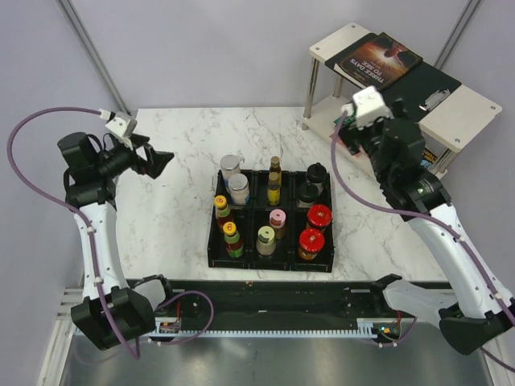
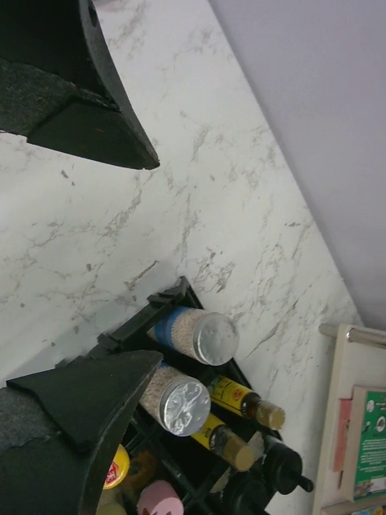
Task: Organize the condiment bottles
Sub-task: Reset both arms
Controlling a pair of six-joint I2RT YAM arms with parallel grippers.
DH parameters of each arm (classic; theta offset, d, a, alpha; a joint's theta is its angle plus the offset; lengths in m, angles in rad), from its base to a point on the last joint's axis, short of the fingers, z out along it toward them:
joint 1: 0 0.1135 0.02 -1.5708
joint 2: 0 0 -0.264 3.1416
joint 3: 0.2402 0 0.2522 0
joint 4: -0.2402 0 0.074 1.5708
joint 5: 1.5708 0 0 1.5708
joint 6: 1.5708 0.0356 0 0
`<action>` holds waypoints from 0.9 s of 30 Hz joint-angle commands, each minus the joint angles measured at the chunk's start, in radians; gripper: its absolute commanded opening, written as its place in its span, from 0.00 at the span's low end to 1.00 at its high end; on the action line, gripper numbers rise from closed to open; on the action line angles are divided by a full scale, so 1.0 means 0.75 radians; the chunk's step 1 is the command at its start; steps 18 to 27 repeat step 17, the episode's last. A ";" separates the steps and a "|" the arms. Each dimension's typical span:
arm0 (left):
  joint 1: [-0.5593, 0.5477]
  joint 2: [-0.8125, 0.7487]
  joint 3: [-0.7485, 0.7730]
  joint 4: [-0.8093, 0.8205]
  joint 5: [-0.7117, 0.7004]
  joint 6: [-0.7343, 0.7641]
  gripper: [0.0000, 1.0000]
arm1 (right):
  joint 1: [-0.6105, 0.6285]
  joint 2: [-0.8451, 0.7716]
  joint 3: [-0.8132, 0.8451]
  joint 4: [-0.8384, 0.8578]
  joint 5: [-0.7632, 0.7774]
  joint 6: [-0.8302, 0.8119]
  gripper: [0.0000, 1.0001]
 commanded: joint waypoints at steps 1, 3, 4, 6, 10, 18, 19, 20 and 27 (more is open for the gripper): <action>0.007 -0.034 0.196 0.025 -0.080 -0.131 0.99 | -0.251 -0.077 -0.054 0.306 0.117 0.193 0.98; 0.009 -0.036 0.257 -0.002 -0.092 -0.150 0.99 | -0.354 -0.094 -0.044 0.325 0.162 0.250 0.98; 0.009 -0.038 0.274 -0.016 -0.094 -0.150 0.99 | -0.368 -0.098 -0.039 0.349 0.239 0.261 0.98; 0.006 -0.042 0.311 -0.049 -0.096 -0.144 0.99 | -0.381 -0.110 -0.037 0.361 0.313 0.247 0.98; 0.009 -0.070 0.341 -0.085 -0.135 -0.133 0.99 | -0.381 -0.151 -0.045 0.374 0.340 0.226 0.98; 0.009 -0.097 0.350 -0.124 -0.131 -0.123 0.99 | -0.383 -0.186 -0.043 0.364 0.379 0.204 0.98; 0.009 -0.097 0.350 -0.124 -0.131 -0.123 0.99 | -0.383 -0.186 -0.043 0.364 0.379 0.204 0.98; 0.009 -0.097 0.350 -0.124 -0.131 -0.123 0.99 | -0.383 -0.186 -0.043 0.364 0.379 0.204 0.98; 0.009 -0.097 0.350 -0.124 -0.131 -0.123 0.99 | -0.383 -0.186 -0.043 0.364 0.379 0.204 0.98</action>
